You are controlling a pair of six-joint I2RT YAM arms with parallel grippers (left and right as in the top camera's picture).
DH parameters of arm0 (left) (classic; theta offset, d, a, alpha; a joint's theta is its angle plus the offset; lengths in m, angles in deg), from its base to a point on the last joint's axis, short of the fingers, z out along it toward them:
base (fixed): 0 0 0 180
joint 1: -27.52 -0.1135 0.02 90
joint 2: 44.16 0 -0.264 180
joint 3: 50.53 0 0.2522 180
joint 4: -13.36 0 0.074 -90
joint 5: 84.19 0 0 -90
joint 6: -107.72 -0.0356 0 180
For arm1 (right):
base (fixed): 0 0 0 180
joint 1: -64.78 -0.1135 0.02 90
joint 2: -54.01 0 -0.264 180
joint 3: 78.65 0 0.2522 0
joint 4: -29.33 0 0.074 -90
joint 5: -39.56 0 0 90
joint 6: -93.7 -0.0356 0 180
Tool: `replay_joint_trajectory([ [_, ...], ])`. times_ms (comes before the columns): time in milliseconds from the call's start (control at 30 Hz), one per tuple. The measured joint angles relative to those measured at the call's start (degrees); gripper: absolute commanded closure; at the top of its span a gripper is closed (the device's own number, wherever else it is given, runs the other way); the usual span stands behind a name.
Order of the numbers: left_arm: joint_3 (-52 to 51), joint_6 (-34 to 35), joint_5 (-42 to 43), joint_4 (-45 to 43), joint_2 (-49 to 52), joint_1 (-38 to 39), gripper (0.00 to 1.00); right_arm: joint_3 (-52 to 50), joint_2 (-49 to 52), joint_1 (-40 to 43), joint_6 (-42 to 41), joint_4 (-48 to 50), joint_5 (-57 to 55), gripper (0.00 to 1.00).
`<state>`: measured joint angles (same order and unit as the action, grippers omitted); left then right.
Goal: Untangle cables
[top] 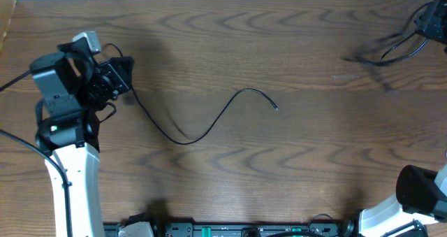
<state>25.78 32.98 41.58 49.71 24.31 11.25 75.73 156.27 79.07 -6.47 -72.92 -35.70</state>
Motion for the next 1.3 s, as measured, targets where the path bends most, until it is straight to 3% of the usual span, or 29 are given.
replay_joint_trajectory([
  [500, 0.00, 1.88, 0.35, 0.00, 0.00, 10.25, 0.92, 0.00, 0.00, 2.01, 0.02, 4.55, -7.63, 0.99],
  [833, 0.00, 2.73, 0.35, 0.00, 0.00, 15.78, 0.91, 0.00, 0.04, 16.39, -2.05, 5.44, -13.97, 0.99],
  [1300, 0.00, 2.75, 1.53, -0.59, 0.00, 22.36, 0.92, 0.00, 6.84, 32.79, -5.75, 6.78, -8.76, 0.99],
])
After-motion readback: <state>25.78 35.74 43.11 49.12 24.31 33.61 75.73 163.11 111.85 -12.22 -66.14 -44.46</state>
